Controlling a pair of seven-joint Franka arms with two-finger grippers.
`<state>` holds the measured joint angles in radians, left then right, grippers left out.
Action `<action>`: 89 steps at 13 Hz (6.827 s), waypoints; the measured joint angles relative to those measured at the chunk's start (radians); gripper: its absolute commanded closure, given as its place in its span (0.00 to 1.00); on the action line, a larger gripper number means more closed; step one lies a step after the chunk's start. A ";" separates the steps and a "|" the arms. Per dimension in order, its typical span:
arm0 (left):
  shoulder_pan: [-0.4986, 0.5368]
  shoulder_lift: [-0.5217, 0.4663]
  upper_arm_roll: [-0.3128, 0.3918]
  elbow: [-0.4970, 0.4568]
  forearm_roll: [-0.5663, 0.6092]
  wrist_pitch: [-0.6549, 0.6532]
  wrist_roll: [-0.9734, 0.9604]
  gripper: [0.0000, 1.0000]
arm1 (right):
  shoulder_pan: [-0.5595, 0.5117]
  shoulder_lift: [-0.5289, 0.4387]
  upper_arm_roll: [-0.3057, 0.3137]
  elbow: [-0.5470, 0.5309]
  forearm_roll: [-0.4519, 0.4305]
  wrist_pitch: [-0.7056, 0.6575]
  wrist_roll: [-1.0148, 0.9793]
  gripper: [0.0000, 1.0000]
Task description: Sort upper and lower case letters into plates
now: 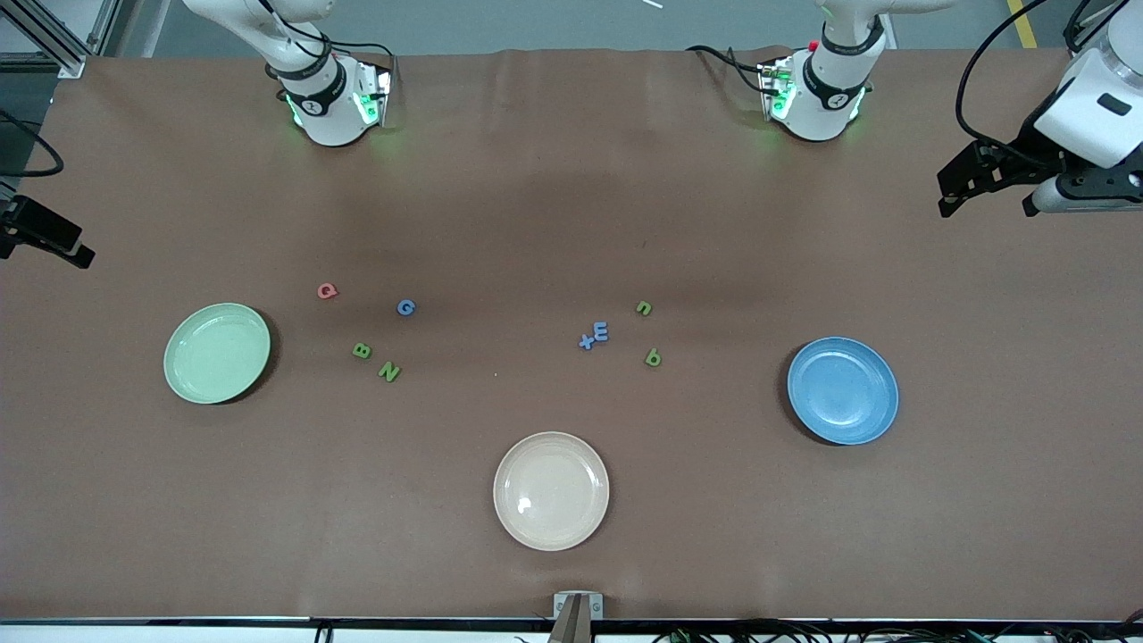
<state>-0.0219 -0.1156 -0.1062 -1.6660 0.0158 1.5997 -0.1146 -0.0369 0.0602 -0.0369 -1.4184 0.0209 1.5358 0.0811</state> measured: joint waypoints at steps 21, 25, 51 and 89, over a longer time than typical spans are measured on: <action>-0.261 0.633 -0.184 -0.030 0.098 0.592 -0.531 0.06 | 0.034 -0.014 0.015 -0.796 0.001 0.557 0.008 0.00; -0.300 0.749 -0.180 -0.028 0.115 0.690 -0.533 0.18 | 0.057 -0.042 0.016 -1.028 0.001 0.822 0.050 0.00; -0.322 0.866 -0.172 -0.010 0.239 0.814 -0.644 0.99 | 0.133 0.183 0.016 -1.144 0.001 1.145 0.117 0.42; -0.253 0.728 -0.350 -0.285 0.381 0.826 -1.752 0.23 | 0.063 0.323 0.019 -0.610 0.060 0.694 -0.011 0.00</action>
<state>-0.2744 0.6120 -0.4567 -1.9505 0.3970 2.4259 -1.8662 0.0259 0.3834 -0.0174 -2.0286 0.0808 2.2300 0.0700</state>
